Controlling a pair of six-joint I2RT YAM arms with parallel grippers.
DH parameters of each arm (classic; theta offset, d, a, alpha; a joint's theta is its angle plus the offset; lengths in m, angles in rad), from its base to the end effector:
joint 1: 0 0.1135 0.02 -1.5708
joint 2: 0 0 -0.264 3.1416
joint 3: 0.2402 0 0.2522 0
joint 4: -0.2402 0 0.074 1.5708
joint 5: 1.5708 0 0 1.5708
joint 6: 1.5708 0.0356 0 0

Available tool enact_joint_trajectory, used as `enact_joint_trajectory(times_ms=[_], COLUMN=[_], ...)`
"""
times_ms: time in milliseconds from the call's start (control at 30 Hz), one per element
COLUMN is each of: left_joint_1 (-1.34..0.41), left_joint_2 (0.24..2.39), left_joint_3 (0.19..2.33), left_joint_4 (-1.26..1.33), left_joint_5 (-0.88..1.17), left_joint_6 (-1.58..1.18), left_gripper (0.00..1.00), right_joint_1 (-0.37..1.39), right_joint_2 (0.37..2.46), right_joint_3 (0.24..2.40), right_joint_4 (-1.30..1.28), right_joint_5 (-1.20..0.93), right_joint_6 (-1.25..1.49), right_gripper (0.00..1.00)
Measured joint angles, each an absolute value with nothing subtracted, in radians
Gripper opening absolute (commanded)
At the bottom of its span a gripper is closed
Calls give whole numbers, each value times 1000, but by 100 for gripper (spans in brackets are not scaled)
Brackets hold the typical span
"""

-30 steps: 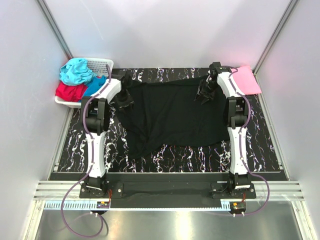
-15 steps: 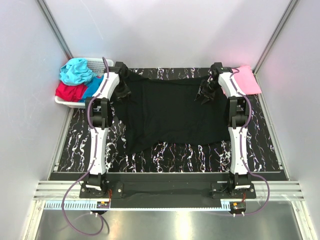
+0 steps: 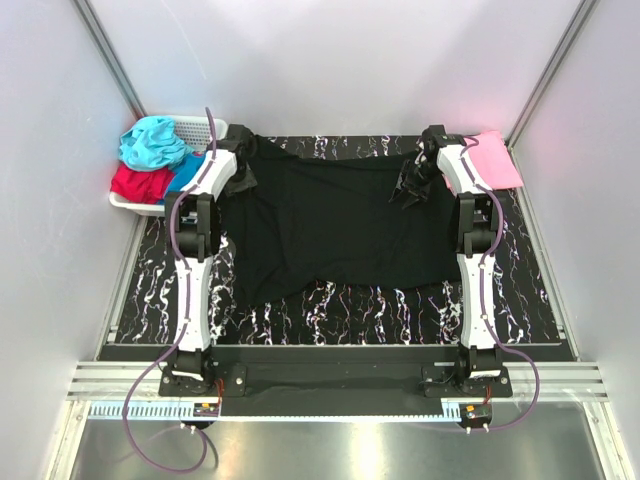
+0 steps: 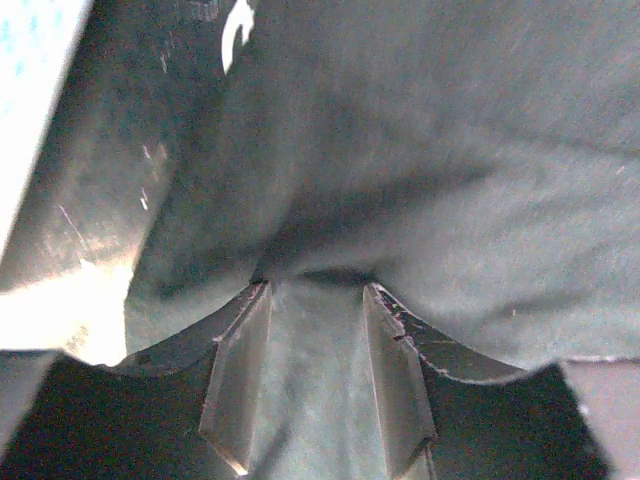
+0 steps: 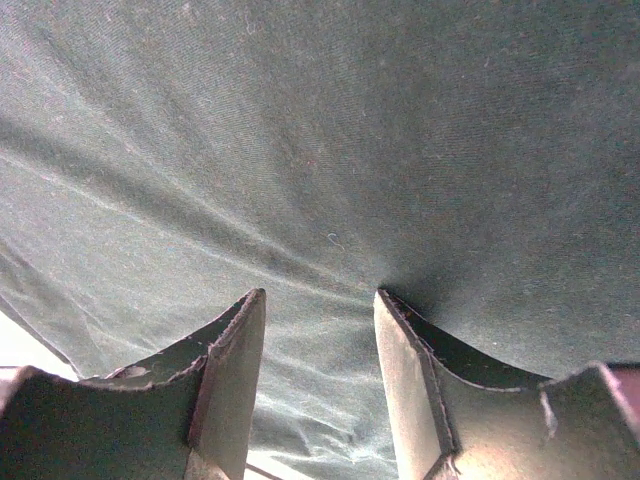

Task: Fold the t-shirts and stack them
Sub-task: Flatten the tshirt out

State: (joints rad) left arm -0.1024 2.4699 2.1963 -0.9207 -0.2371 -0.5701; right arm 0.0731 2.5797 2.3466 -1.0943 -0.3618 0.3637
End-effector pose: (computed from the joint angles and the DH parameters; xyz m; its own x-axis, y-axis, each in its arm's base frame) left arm 0.5168 -0.0447 0.1684 -0.7860 -0.4466 -0.4274 -0.4879 0.8728 -0.0146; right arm 0.5191 0.0507 0.1518 -0.9592 0.2634 -0.1030 0.2010 0.8911 0.4068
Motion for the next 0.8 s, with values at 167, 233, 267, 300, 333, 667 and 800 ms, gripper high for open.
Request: enact_joint_trajectory(times_ms=[167, 233, 267, 300, 333, 667, 800], left_joint_1=[-123, -133, -139, -146, -154, -187, -192], left_joint_2=[2424, 2407, 2392, 2373, 2352, 2086, 1883], left_joint_3=[2130, 2117, 2100, 2081, 2061, 1907, 1694], left_joint_4=[-788, -742, -719, -696, -677, -604, -617], left_joint_5=[-308, -320, -323, -323, -323, -314, -310], left_joint_6=[-484, -459, -449, -440, -433, -427, -457], left_gripper=[49, 49, 49, 49, 49, 50, 50], right_joint_1=[73, 73, 73, 74, 75, 78, 79], right_joint_2=[2580, 2580, 2583, 2584, 2586, 2556, 2442], right_joint_3=[2352, 2358, 2365, 2371, 2378, 2430, 2339], right_joint_4=[-1098, -1102, -1105, -1106, -1106, -1094, -1074], right_joint_5=[-361, -358, -353, -347, -335, -174, -102], right_joint_6=[348, 339, 334, 329, 324, 311, 314], right_gripper=[56, 55, 55, 55, 55, 57, 56])
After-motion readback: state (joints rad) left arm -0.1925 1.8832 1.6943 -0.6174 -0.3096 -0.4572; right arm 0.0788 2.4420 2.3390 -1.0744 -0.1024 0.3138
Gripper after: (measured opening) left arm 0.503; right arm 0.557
